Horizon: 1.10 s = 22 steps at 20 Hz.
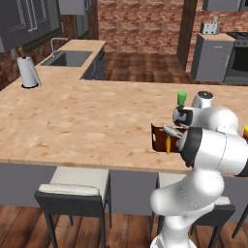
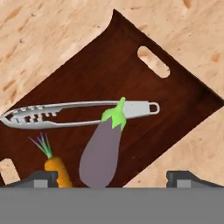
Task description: Gather the carrot and eggplant from the fridge and place them on a tray on the dining counter. Then gather the fishs from the fridge and place them on the other tray.
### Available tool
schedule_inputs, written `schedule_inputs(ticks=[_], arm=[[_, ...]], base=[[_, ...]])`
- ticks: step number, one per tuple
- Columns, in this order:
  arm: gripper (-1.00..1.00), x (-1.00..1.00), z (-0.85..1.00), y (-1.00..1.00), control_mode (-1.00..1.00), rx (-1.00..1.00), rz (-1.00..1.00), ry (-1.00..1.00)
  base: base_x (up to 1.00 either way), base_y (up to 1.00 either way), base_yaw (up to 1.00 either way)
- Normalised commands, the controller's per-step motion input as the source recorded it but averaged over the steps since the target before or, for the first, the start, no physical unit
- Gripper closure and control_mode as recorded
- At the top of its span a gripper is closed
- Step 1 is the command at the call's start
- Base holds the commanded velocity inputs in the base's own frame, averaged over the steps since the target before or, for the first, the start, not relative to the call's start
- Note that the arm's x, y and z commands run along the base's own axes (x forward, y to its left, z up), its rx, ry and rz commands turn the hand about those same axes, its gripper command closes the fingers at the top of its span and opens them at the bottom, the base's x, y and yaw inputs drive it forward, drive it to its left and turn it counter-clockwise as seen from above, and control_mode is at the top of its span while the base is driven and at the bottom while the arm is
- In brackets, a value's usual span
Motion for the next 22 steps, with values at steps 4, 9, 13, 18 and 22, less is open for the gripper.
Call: schedule_inputs(ticks=[4,9,13,18,22], arm=[[-1.0,-0.78,0.08,0.07,-1.0,0.03,0.01,0.0],[-1.0,-0.84,0.0,0.22,-1.0,0.0,0.08,0.0],[-1.0,-0.85,0.07,0.36,-1.0,0.0,0.1,-0.02],[-1.0,-0.78,0.19,0.38,-1.0,0.0,0.08,-0.08],[-1.0,-0.76,0.17,0.36,-1.0,0.0,0.07,-0.11]], base=[[0.0,0.0,0.0],[0.0,0.0,0.0],[0.0,0.0,0.0],[0.0,0.0,0.0],[0.0,0.0,0.0]])
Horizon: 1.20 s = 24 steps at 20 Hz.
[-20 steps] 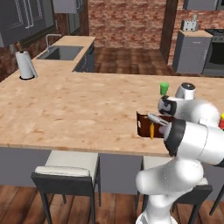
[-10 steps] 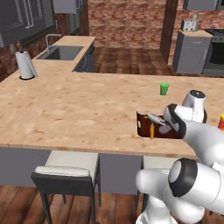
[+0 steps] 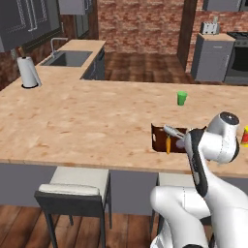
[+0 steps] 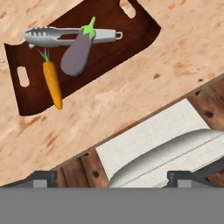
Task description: Gather the carrot and eggplant from the fridge and place them on a tray on the dining counter. Then gather the fishs from the fridge and place them on the other tray.
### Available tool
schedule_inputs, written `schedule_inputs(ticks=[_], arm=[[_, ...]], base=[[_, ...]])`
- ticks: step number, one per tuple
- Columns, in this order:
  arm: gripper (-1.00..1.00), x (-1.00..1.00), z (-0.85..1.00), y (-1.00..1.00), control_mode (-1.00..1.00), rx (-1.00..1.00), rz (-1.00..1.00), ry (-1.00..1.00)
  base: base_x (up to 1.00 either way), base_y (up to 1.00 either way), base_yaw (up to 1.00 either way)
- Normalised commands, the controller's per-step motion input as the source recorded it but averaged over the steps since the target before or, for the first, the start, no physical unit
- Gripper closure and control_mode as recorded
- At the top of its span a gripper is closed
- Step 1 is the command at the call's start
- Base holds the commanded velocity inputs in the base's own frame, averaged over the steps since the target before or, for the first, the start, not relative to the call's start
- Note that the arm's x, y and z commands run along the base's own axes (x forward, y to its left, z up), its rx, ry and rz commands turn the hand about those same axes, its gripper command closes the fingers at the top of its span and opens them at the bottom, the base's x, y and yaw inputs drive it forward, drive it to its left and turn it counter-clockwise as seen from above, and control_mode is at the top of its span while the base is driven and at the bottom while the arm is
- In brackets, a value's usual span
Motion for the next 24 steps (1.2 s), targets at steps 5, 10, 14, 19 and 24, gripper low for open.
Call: schedule_inputs(ticks=[5,10,14,19,24], arm=[[-1.0,-0.86,0.1,0.13,-1.0,0.0,0.04,-0.13],[-1.0,-0.87,-0.09,0.05,-1.0,0.0,0.01,-0.1],[-1.0,-0.93,-0.29,0.07,-1.0,0.0,0.01,-0.06],[-1.0,-0.2,-0.04,0.0,1.0,0.0,0.0,-0.01],[-1.0,0.0,0.0,0.0,1.0,0.0,0.0,0.0]], base=[[0.0,0.0,0.0],[0.0,0.0,0.0],[0.0,0.0,0.0],[-0.8,0.01,0.0],[-0.84,-0.02,-0.09]])
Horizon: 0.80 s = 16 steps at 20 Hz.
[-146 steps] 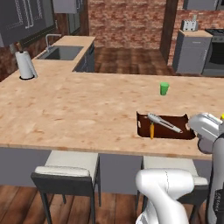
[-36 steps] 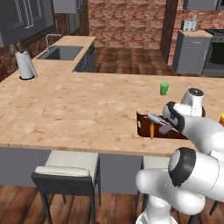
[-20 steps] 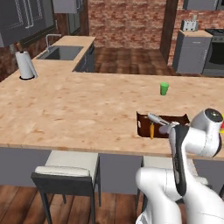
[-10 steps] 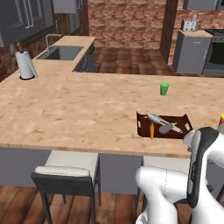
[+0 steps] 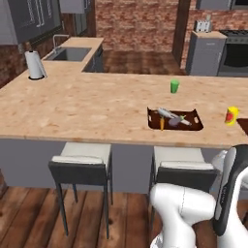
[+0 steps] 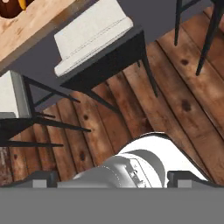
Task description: Gather the carrot and eggplant from the fridge and place them on a tray on the dining counter. Then gather the fishs from the fridge and place them on the other tray.
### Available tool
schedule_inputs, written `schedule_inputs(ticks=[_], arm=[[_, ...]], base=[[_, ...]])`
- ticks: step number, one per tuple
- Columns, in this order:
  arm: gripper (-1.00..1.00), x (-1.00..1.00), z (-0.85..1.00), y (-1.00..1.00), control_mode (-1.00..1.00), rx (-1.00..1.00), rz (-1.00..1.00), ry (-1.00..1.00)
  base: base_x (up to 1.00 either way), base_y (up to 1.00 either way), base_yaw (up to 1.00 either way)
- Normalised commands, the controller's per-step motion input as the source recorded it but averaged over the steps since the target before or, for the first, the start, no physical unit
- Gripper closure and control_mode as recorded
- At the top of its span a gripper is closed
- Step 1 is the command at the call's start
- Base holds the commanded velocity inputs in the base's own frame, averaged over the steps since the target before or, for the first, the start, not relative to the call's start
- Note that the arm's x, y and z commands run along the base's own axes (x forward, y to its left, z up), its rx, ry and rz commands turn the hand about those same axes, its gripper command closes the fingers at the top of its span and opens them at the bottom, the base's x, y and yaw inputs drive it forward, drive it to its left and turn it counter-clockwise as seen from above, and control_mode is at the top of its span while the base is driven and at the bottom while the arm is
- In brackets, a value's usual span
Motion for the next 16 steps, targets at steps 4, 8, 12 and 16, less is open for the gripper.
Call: schedule_inputs(ticks=[4,8,12,16], arm=[[-1.0,0.0,0.0,0.0,1.0,0.0,0.0,0.0],[-1.0,0.0,0.0,0.0,1.0,0.0,0.0,0.0],[-1.0,0.0,0.0,0.0,1.0,0.0,0.0,0.0],[-1.0,0.0,0.0,0.0,1.0,0.0,0.0,0.0]], base=[[-0.58,-0.3,-0.21],[-0.34,-0.65,-0.29],[-0.31,-0.73,-0.34],[-0.32,-0.76,-0.35]])
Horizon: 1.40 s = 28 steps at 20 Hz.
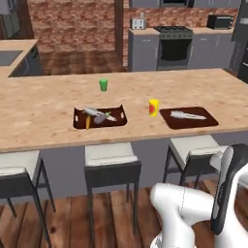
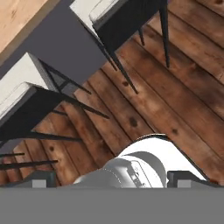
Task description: Gather the carrot and eggplant from the fridge and place them on a tray on the dining counter. Then gather the fishs from the fridge and place them on the other tray.
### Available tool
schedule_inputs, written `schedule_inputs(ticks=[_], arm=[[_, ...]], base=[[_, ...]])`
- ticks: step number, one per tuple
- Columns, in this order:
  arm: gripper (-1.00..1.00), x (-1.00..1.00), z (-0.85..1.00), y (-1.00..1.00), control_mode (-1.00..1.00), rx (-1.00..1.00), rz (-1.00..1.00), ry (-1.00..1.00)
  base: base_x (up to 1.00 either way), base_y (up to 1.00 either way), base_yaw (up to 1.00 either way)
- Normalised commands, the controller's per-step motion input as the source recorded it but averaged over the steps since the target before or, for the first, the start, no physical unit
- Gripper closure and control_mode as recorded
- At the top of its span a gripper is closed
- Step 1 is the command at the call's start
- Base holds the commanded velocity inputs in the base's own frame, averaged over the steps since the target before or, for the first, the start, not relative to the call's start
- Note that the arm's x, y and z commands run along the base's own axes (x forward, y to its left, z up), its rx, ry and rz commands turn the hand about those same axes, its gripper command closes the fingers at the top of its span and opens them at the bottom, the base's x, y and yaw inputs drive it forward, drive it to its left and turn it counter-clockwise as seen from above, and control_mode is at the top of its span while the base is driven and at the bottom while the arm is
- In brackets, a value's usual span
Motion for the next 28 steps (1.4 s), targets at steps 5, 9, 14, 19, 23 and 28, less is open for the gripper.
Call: schedule_inputs(ticks=[5,9,14,19,23,28], arm=[[-1.0,0.0,0.0,0.0,1.0,0.0,0.0,0.0],[-1.0,0.0,0.0,0.0,1.0,0.0,0.0,0.0],[-1.0,0.0,0.0,0.0,1.0,0.0,0.0,0.0],[-1.0,0.0,0.0,0.0,1.0,0.0,0.0,0.0],[-1.0,0.0,0.0,0.0,1.0,0.0,0.0,0.0],[-1.0,0.0,0.0,0.0,1.0,0.0,0.0,0.0]], base=[[-0.27,-0.79,-0.33],[-0.01,-0.69,-0.26],[0.0,-0.62,-0.23],[0.1,-0.5,-0.26],[0.48,-0.41,-0.24],[0.62,-0.54,-0.12]])
